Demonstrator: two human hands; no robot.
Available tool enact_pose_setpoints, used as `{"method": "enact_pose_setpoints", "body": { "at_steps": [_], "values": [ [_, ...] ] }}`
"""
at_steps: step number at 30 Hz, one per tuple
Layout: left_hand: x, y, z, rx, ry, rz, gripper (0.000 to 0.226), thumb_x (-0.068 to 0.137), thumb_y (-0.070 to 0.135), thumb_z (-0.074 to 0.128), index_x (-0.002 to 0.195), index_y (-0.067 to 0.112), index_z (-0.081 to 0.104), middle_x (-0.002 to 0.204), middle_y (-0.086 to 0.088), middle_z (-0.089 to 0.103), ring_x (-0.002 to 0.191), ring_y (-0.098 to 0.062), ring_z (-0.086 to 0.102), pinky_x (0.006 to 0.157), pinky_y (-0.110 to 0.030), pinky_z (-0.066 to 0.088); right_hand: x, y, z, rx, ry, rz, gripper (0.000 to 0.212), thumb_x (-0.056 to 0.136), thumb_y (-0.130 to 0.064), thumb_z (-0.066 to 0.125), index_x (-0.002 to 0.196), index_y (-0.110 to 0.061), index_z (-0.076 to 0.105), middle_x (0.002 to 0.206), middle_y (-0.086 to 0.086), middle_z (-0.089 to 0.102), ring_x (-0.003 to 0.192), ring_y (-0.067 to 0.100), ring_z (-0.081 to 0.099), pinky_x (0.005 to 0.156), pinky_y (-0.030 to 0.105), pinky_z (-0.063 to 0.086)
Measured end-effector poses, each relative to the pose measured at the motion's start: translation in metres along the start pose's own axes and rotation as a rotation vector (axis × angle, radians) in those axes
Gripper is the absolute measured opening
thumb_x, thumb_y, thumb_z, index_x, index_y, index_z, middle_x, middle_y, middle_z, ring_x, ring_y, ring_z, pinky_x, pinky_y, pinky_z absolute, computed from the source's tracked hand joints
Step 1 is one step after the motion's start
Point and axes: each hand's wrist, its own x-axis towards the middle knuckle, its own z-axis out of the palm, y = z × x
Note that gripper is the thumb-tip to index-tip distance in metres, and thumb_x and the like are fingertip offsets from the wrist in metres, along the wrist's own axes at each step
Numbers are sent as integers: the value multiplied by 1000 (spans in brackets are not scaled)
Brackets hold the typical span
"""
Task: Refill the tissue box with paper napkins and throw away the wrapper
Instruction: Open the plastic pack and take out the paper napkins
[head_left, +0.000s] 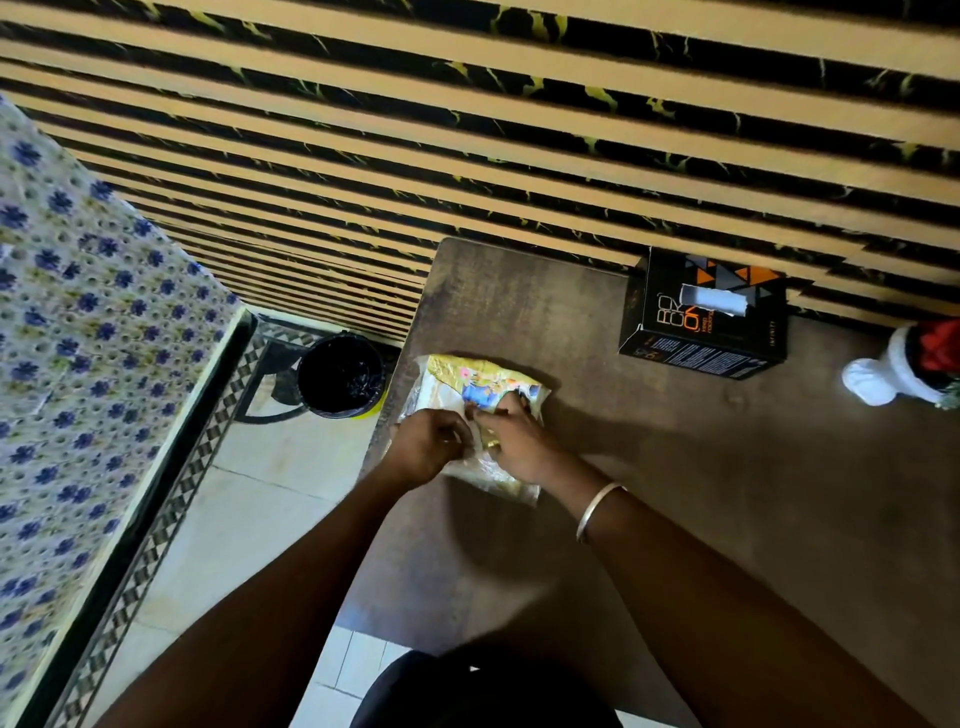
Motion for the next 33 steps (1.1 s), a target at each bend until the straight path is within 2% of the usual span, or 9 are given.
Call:
{"method": "enact_pose_setpoints", "body": {
  "at_steps": [3,8,12,16,18,21,24,29,33],
  "values": [
    [-14,-3,0,27,-113,67,12,76,-6,72,79,6,75,82,-8,74,73,-3,67,72,-21,53,5,1,-1,51,-37,30,74,85,-16,68,150,-34,37,123,8,32,123,33,43,107,38,42],
    [-41,-26,-2,322,-316,103,28,75,10,66,99,13,79,107,-4,76,98,-18,67,84,-24,52,-4,-1,0,56,-100,32,106,70,-40,82,155,-35,19,128,5,23,132,29,31,113,40,35],
    [-51,-29,6,326,-182,6,34,79,7,57,107,8,77,110,-8,75,103,-19,66,79,-19,45,-17,-9,6,-58,-55,-7,130,51,-48,91,153,-36,11,142,11,17,134,37,28,107,48,42],
    [-56,-32,17,-49,12,-291,19,78,2,60,76,8,78,81,-17,76,69,-27,70,72,-41,62,-29,-18,16,-326,118,-99,88,66,-25,85,136,-22,32,133,12,29,120,35,46,88,42,50],
    [-60,-33,26,-245,47,-400,12,83,1,65,79,3,76,77,-20,74,66,-30,70,72,-46,62,-31,-20,17,-331,165,-125,58,75,-17,78,122,-16,43,127,12,33,117,32,50,86,40,50],
    [-67,-33,36,-361,36,-507,14,90,7,66,84,-2,73,73,-20,72,56,-24,69,59,-37,60,-32,-19,13,-272,177,-139,27,83,-18,72,103,-12,55,123,11,36,114,30,50,87,40,51],
    [-70,-34,38,-286,-5,-511,13,87,10,70,78,2,76,64,-15,73,50,-19,67,47,-27,55,-31,-18,7,-183,170,-196,20,81,-23,72,88,-15,56,110,6,41,99,25,55,75,36,50],
    [-71,-39,31,-174,-61,-504,10,73,-3,75,64,1,76,58,-18,69,43,-21,60,42,-24,49,-40,-23,12,-297,-181,-238,37,66,-48,81,72,-17,62,82,1,66,75,22,63,67,32,53],
    [-71,-41,28,-169,-86,-517,4,73,-5,75,74,-8,76,73,-31,72,52,-26,65,51,-30,55,-43,-18,29,-423,-239,-242,17,71,-26,79,79,-14,71,84,4,73,81,24,68,73,31,54]
  ]
}}
